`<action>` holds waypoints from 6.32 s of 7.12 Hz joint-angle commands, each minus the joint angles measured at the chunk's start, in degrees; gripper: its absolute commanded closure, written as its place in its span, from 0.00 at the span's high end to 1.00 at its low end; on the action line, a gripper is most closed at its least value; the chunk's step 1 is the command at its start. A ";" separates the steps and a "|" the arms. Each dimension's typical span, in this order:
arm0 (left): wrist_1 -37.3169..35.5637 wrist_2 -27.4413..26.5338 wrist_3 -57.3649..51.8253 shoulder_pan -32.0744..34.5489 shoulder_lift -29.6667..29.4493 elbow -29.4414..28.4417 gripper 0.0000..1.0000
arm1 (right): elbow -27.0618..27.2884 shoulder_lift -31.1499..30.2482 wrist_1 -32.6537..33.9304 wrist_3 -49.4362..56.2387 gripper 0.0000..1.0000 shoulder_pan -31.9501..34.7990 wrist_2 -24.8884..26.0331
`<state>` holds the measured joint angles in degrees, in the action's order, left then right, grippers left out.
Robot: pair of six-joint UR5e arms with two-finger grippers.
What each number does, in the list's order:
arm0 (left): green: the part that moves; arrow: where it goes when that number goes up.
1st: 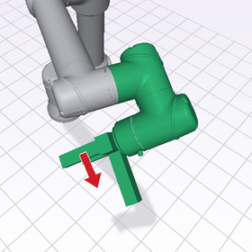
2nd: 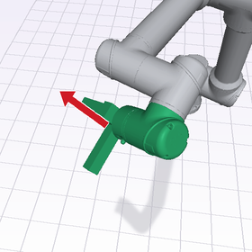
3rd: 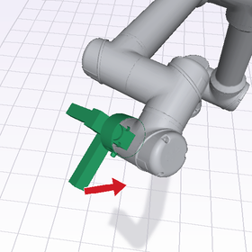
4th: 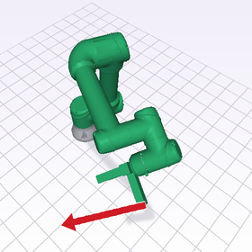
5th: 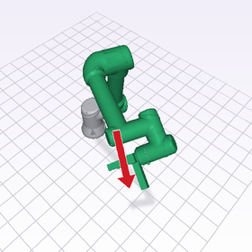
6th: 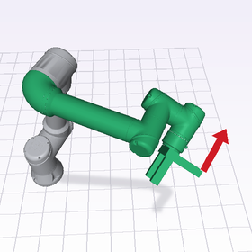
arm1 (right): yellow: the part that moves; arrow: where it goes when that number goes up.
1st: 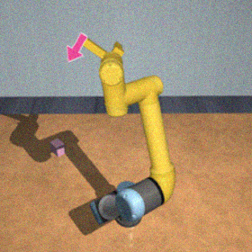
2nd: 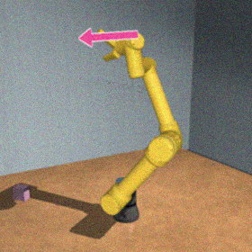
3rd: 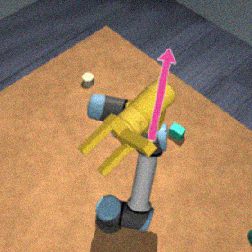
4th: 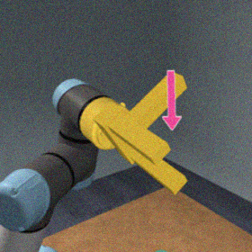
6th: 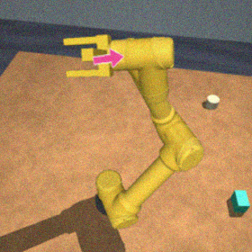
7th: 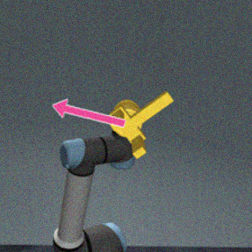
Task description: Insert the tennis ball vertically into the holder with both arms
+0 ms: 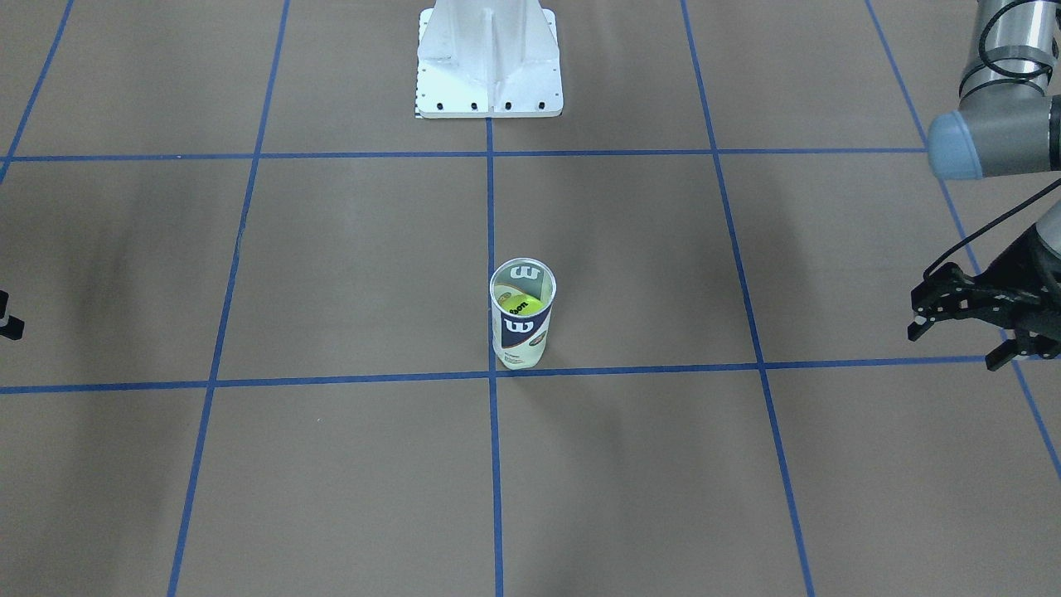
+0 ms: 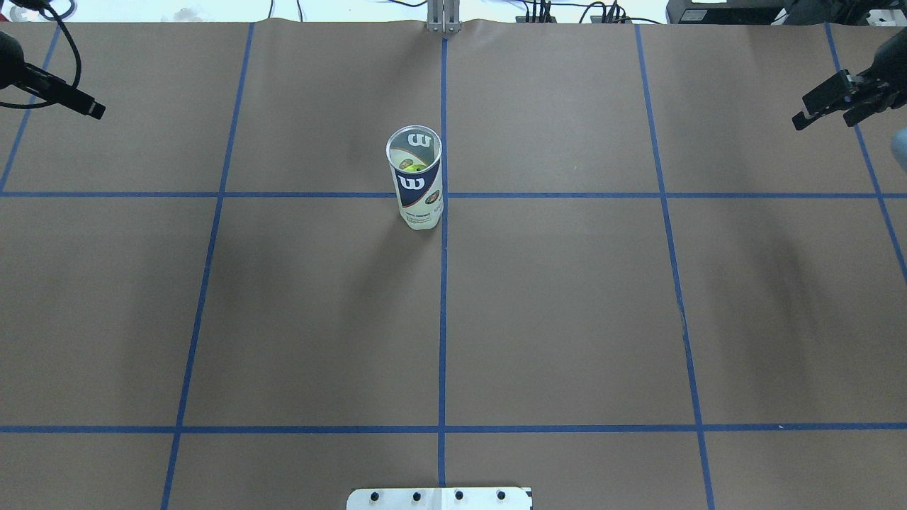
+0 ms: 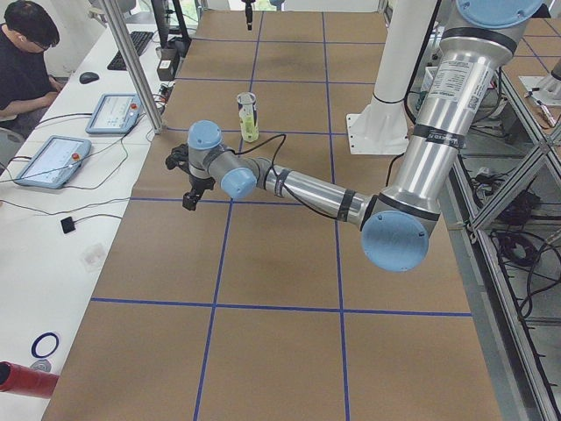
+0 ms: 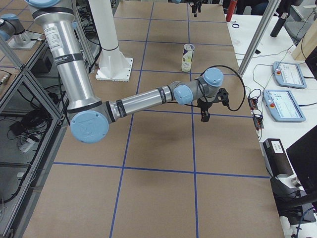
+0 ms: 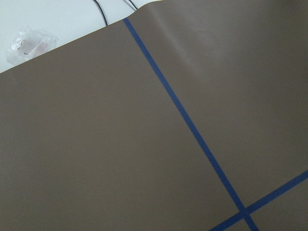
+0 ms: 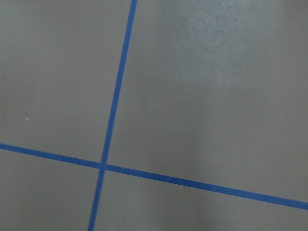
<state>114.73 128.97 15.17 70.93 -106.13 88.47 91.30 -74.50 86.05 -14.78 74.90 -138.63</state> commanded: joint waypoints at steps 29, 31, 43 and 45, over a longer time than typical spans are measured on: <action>-29.63 6.91 -20.79 17.31 14.72 3.81 1.00 | 3.09 -14.10 10.71 20.49 1.00 15.27 1.35; -29.65 7.00 -20.79 17.31 14.90 3.81 1.00 | 3.09 -14.10 10.71 20.49 1.00 15.62 1.35; -29.56 7.00 -20.70 17.23 14.90 3.72 1.00 | 3.09 -13.83 10.71 20.49 1.00 15.63 1.35; -29.56 7.00 -20.70 17.23 14.90 3.72 1.00 | 3.09 -13.83 10.71 20.49 1.00 15.63 1.35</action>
<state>85.17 135.93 -5.54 88.15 -91.23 92.20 94.39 -88.32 96.77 5.71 90.53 -137.29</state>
